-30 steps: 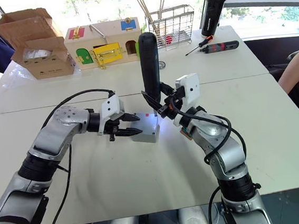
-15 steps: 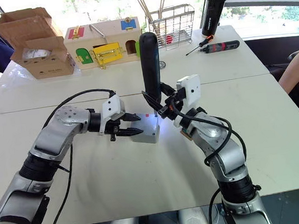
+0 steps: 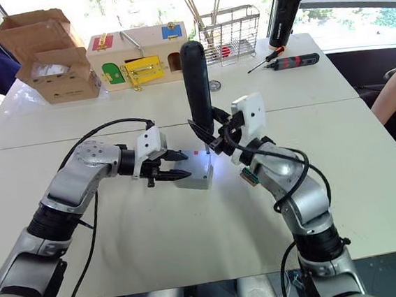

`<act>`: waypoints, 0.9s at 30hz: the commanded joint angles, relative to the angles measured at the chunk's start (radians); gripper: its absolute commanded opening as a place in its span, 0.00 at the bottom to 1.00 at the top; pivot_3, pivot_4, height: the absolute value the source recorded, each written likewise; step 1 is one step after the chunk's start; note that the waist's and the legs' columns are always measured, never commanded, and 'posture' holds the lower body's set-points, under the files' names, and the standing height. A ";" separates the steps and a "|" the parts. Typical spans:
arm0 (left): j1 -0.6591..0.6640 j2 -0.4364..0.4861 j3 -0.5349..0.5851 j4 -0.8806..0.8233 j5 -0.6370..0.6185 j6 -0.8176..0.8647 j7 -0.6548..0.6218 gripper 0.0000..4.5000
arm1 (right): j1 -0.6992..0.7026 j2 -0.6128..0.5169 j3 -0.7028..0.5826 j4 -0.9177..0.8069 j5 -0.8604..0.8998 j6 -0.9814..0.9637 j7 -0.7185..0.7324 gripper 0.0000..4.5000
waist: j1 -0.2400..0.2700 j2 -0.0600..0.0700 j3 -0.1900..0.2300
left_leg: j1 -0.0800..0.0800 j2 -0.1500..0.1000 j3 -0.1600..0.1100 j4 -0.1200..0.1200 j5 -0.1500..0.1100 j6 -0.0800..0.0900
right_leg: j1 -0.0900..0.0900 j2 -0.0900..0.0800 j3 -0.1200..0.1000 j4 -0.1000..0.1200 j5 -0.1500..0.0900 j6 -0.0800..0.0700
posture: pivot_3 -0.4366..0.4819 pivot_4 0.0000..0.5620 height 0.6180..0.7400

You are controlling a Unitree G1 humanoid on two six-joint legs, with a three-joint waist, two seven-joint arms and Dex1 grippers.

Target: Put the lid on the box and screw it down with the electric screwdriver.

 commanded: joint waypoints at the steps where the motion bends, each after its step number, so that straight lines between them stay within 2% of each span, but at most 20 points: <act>1: 0.021 -0.003 -0.017 -0.012 0.011 0.009 0.012 0.52 | -0.136 -0.029 -0.143 -0.132 0.117 0.109 -0.034 0.40 | 0.009 0.001 0.001 | -0.001 0.000 0.000 0.000 0.000 0.000 | -0.001 0.000 0.000 0.000 0.000 0.000 | 0.48 0.27 1.00; 5: 0.033 -0.017 -0.007 -0.027 0.002 0.013 0.031 0.52 | -0.236 -0.057 -0.234 -0.177 0.265 0.252 -0.044 0.40 | 0.013 0.001 0.001 | -0.002 0.000 0.000 -0.002 0.001 -0.002 | -0.002 -0.001 0.000 -0.001 0.000 0.000 | 0.48 0.27 1.00; 10: 0.041 -0.036 0.001 -0.040 -0.011 0.019 0.054 0.52 | -0.305 -0.047 -0.330 -0.145 0.423 0.360 -0.098 0.40 | 0.013 0.001 0.001 | -0.001 0.000 0.000 -0.002 0.000 0.000 | -0.002 -0.001 0.000 -0.001 0.000 0.000 | 0.48 0.27 1.00; 15: 0.027 -0.073 0.087 -0.076 -0.105 0.088 0.085 0.52 | -0.335 -0.053 -0.410 -0.069 0.494 0.477 -0.225 0.40 | 0.016 0.001 0.001 | -0.003 0.000 0.000 -0.001 0.000 0.000 | -0.003 -0.002 0.000 -0.001 0.000 0.000 | 0.48 0.27 1.00; 18: 0.004 -0.087 0.155 -0.115 -0.180 0.149 0.106 0.52 | -0.406 -0.069 -0.510 0.034 0.596 0.641 -0.313 0.40 | 0.010 0.001 0.001 | -0.010 0.000 0.000 0.000 0.002 -0.003 | -0.010 -0.001 0.000 0.001 0.000 0.000 | 0.48 0.27 1.00; 21: -0.012 -0.076 0.198 -0.160 -0.239 0.198 0.113 0.52 | -0.451 -0.155 -0.565 0.109 0.628 0.741 -0.322 0.40 | 0.009 0.002 0.002 | -0.017 0.000 0.000 0.001 0.005 -0.008 | -0.017 -0.001 0.000 0.002 0.000 0.000 | 0.48 0.27 1.00; 24: 0.005 -0.043 0.220 -0.236 -0.279 0.233 0.115 0.52 | -0.467 -0.345 -0.557 0.219 0.590 0.863 -0.272 0.40 | 0.012 0.002 0.002 | -0.017 0.000 0.001 0.000 0.004 -0.007 | -0.016 -0.002 0.000 0.000 0.000 0.000 | 0.48 0.27 1.00; 27: 0.019 -0.019 0.219 -0.280 -0.298 0.239 0.113 0.52 | -0.492 -0.520 -0.527 0.434 0.572 0.975 -0.223 0.40 | 0.015 0.002 0.003 | -0.017 0.000 0.002 0.001 0.004 -0.006 | -0.015 -0.002 0.000 -0.001 0.000 0.000 | 0.48 0.27 1.00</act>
